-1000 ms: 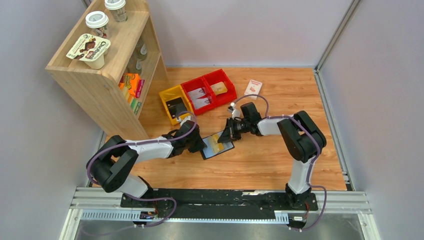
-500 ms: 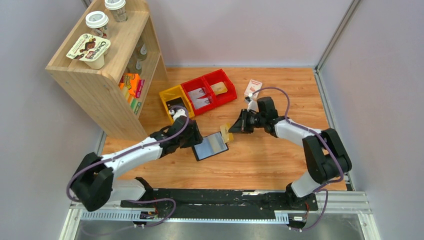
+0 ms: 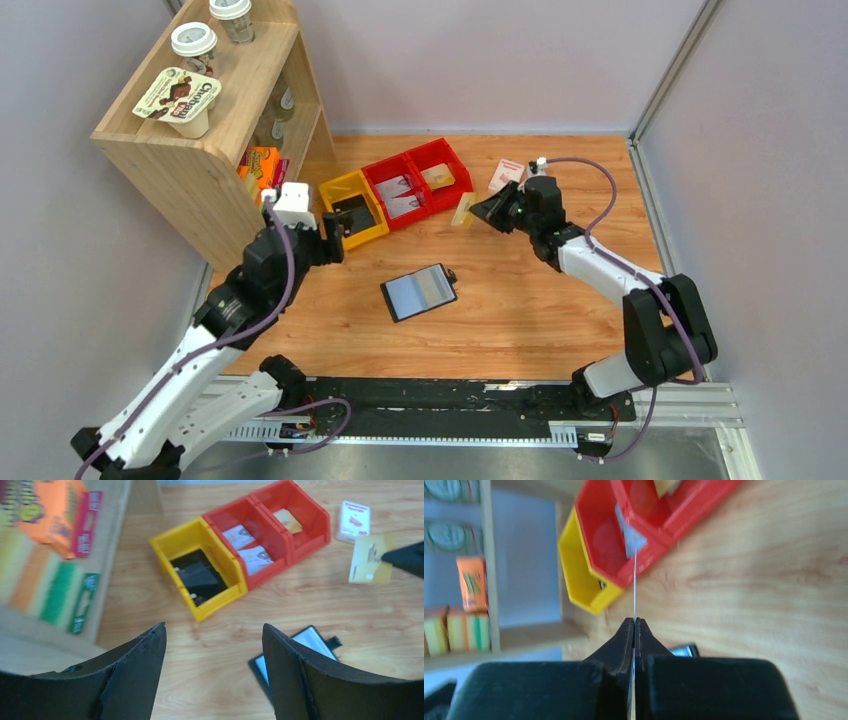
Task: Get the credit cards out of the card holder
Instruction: Place the credit card in the storage box.
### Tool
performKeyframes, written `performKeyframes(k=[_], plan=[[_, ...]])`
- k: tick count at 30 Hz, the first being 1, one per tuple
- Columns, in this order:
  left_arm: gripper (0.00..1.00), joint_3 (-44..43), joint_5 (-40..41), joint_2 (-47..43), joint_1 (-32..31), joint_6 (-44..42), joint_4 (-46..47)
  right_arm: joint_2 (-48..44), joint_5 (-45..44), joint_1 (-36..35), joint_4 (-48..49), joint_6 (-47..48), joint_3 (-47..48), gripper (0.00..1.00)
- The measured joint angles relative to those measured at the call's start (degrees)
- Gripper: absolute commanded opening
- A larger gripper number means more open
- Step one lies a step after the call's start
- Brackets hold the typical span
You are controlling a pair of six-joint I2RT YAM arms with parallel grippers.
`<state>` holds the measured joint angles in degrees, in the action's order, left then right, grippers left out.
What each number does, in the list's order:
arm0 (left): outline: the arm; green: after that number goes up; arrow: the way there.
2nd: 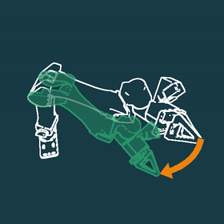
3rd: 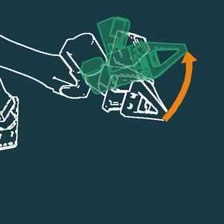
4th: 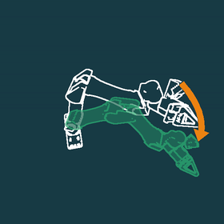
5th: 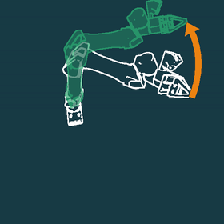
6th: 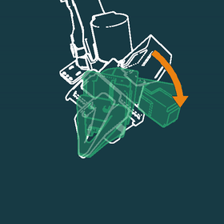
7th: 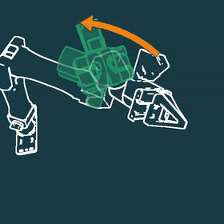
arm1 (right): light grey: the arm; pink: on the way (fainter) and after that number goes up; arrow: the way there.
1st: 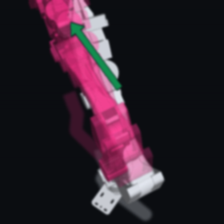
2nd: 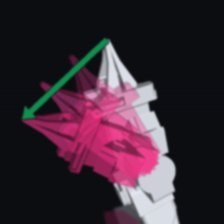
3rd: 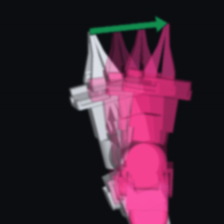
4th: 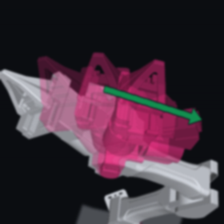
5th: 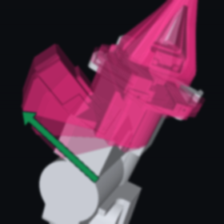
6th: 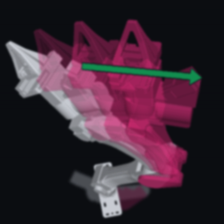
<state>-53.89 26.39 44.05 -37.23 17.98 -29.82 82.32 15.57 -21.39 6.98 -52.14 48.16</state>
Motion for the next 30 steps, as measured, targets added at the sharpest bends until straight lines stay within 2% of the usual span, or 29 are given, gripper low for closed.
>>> performKeyframes(k=[5,8,18,30], plan=[[0.79,7.3,4.4,-11.6,0.0,-8.0,3.0,8.7,-9.4,-1.0,4.3,-6.7,7.5,0.0],[0.79,10.8,5.7,-15.7,0.0,-10.7,4.1,14.3,-15.1,-2.3,6.3,-9.6,12.0,0.0],[0.79,12.6,6.7,-18.3,0.4,-12.8,5.7,30.4,-31.5,-6.8,8.3,-15.9,25.1,0.0],[0.79,12.6,6.1,-18.6,1.9,-13.0,5.7,42.5,-39.8,-9.6,4.6,-20.3,38.6,0.0]])
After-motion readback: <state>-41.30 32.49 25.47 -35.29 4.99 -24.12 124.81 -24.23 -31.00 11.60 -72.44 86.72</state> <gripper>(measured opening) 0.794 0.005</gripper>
